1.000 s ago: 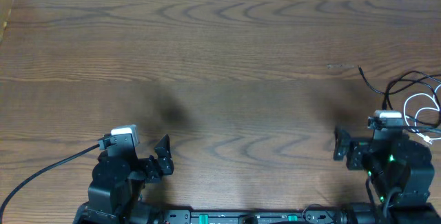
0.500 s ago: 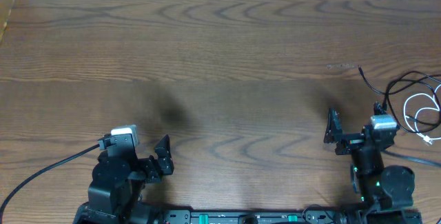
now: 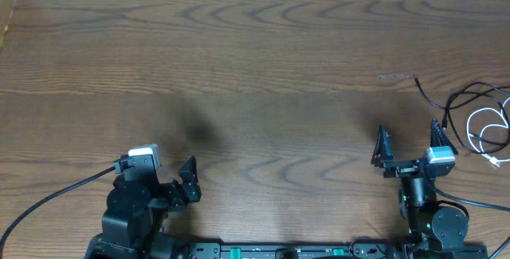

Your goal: Untangle cables

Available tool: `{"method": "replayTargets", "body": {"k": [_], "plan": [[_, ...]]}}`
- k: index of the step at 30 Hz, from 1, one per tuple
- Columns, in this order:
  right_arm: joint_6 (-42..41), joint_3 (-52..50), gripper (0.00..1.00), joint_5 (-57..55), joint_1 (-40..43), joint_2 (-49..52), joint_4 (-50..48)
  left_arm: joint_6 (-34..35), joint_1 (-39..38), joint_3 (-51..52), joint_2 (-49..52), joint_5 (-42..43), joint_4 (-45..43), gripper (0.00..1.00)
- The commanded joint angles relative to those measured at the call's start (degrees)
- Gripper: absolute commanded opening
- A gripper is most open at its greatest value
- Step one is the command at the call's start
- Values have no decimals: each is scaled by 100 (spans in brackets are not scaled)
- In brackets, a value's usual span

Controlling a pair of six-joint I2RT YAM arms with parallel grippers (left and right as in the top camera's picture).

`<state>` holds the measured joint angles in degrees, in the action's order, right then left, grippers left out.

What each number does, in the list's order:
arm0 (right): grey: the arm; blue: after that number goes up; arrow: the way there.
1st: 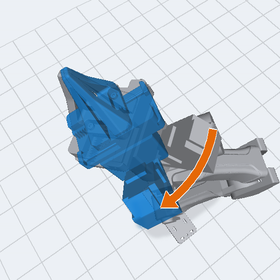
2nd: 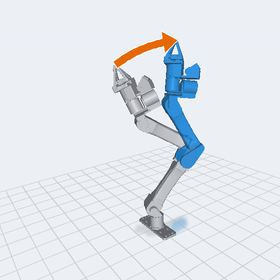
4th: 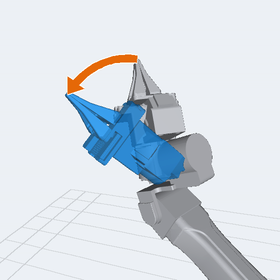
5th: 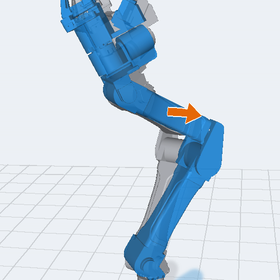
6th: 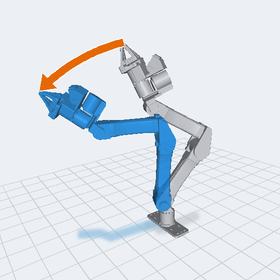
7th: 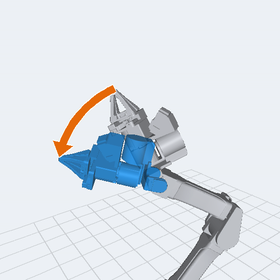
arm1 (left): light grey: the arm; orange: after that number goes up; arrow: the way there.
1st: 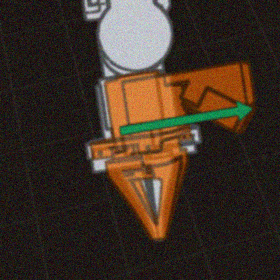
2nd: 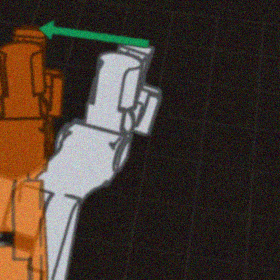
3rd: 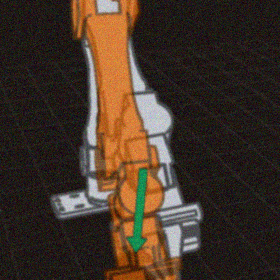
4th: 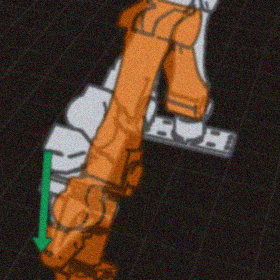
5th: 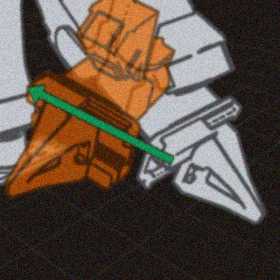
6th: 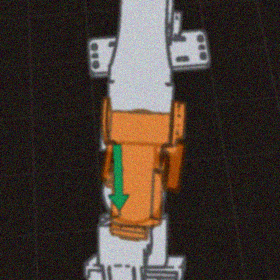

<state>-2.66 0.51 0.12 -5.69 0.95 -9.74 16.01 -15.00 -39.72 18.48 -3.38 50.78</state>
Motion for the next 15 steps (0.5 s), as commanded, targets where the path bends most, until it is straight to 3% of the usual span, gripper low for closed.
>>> {"method": "replayTargets", "body": {"k": [1, 7, 15], "plan": [[404, -22, 99, -103, -42, -68, 42, -96, 20, 31, -26, -94, -4, 99], [752, -22, 99, -103, -42, -68, 1364, -96, 20, 28, -26, -94, -4, 99], [1047, -24, 99, -59, -37, -66, 1403, -96, 22, 28, -26, -94, -4, 99]]}}
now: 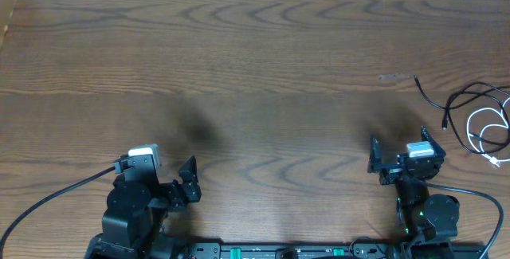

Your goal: Untangle cables

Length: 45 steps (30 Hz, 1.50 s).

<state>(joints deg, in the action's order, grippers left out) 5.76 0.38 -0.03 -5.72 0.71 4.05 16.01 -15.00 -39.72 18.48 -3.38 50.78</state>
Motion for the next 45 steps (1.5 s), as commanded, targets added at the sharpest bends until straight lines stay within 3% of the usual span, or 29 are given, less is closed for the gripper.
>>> {"method": "replayTargets", "body": {"k": [1, 8, 45], "plan": [[205, -9, 99, -44, -24, -44, 20, -96, 22, 28, -26, -94, -4, 99], [636, -11, 99, -44, 66, -42, 9, -96, 22, 31, -26, -94, -4, 99], [291, -9, 99, -48, 125, -42, 13, -96, 20, 31, -26, -94, -4, 99]]}}
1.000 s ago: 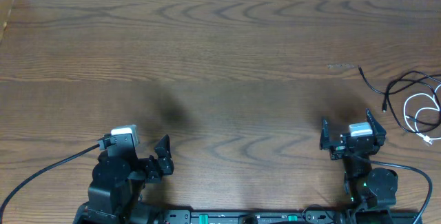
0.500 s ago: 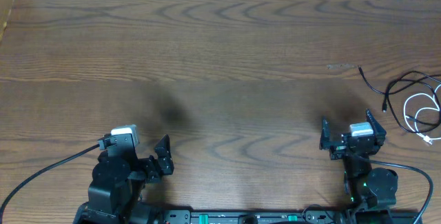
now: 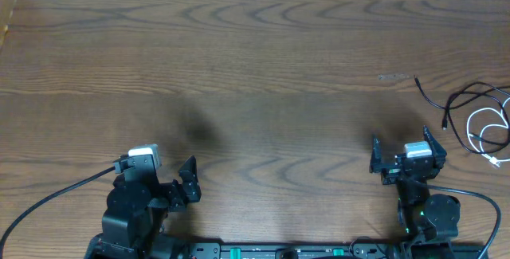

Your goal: Untangle cables

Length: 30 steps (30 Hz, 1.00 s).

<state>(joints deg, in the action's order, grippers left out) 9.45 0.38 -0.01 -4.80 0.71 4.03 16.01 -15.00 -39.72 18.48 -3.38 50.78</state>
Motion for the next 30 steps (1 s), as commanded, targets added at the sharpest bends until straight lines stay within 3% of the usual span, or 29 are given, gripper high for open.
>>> {"method": "replayTargets", "body": {"k": [1, 10, 18, 30], "plan": [[-79, -9, 99, -48, 33, -42, 17, -96, 20, 31, -26, -94, -4, 99], [-127, -9, 99, 20, 31, -42, 20, -96, 20, 28, -26, -94, -4, 98], [-726, -9, 99, 42, 31, -42, 17, -96, 20, 31, -26, -94, -4, 99], [-726, -9, 99, 20, 42, -42, 24, -96, 20, 31, -26, -94, -4, 99]]}}
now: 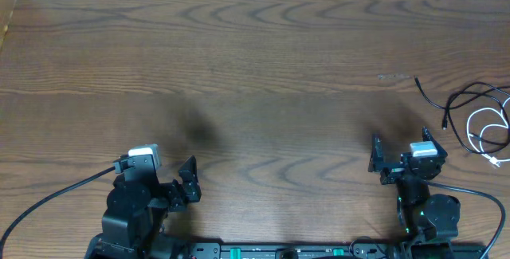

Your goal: Untangle cables

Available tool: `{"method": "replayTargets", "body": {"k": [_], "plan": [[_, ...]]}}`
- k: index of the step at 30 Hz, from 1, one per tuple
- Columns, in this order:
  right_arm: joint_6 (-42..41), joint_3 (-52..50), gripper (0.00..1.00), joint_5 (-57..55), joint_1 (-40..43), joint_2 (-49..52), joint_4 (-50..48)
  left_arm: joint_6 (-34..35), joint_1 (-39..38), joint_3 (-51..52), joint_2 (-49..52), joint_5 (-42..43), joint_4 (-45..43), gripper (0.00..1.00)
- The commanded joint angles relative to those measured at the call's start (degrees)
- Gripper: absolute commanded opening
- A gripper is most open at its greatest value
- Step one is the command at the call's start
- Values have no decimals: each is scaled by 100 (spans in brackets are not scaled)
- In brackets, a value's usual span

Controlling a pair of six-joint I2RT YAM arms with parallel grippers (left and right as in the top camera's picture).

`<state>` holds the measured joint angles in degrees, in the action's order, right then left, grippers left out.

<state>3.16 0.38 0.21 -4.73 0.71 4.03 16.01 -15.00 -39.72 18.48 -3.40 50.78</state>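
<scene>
A black cable (466,95) and a white cable (490,130) lie looped together at the table's right edge, partly cut off by the frame. My right gripper (401,142) stands open near the front edge, left of the cables and apart from them, with nothing between its fingers. My left gripper (163,159) rests at the front left, far from the cables; one dark finger (188,168) shows and it holds nothing that I can see.
The brown wooden table (255,60) fills the view, with a white wall strip along its far edge. A black lead (48,199) runs from the left arm's base off the front left corner.
The right gripper has shifted very slightly. The cables and the left arm are unchanged.
At first the right gripper stood open and wide right beside the black cable's loose end. Half a second later it had drawn back toward the front and left, clear of the cables. It has stayed there since, and the cables have not moved.
</scene>
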Motion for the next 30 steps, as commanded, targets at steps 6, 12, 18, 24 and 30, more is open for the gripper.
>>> {"method": "replayTargets", "body": {"k": [6, 12, 18, 24, 30], "plan": [[-96, -9, 99, -2, 35, -42, 24, -96, 22, 28, -26, -92, -4, 99], [-96, -9, 99, -2, 35, -42, 24, -96, 20, 28, -26, -92, -4, 99], [-96, -9, 99, -2, 35, -42, 24, -96, 22, 31, -24, -92, -4, 99], [-96, -9, 99, -2, 35, -42, 24, -96, 22, 28, -26, -92, -4, 98], [-96, -9, 99, -2, 35, -42, 24, -96, 81, 31, -35, -90, 13, 99]]}}
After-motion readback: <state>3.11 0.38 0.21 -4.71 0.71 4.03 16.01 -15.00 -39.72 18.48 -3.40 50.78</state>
